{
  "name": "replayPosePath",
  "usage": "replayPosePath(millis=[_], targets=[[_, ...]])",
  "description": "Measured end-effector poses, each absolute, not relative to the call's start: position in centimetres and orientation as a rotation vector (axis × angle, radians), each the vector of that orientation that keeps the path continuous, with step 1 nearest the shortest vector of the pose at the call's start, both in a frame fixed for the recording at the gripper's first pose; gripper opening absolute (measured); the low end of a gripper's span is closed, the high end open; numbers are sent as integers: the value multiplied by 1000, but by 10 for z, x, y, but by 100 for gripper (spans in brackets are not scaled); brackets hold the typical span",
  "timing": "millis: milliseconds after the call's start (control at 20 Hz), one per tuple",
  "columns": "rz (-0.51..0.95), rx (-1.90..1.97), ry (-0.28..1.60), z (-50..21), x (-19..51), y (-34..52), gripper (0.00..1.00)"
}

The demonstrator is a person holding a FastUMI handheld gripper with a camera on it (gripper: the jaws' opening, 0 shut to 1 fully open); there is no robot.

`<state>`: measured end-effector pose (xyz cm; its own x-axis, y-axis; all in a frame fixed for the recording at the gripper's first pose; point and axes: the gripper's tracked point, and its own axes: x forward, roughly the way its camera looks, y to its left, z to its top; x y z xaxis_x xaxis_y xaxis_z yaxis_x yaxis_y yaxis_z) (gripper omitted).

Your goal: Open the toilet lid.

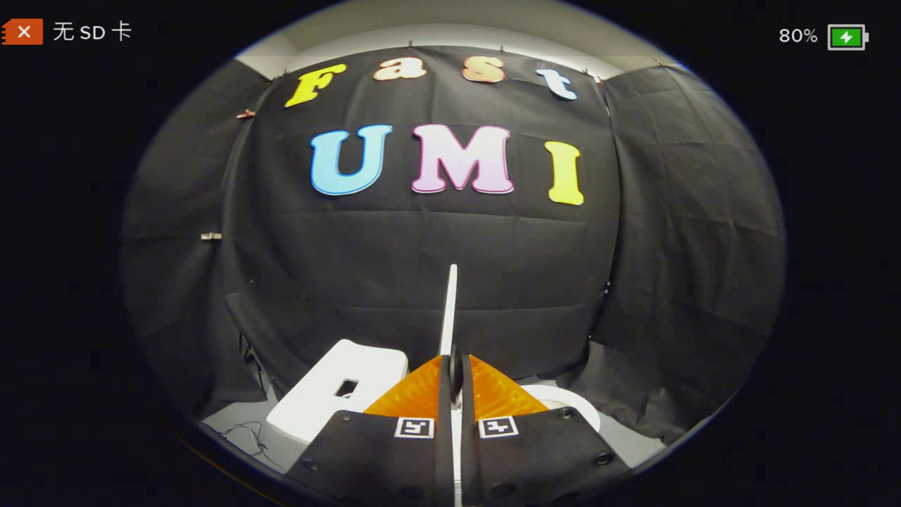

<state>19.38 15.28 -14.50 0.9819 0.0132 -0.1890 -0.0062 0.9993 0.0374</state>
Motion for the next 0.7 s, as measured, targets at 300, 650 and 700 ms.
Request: replayPosePath(millis=[300, 650, 700], targets=[[57, 9, 164, -143, 192, 205, 10], [128, 5, 174, -146, 186, 257, 10], [136, 5, 177, -147, 185, 263, 10]])
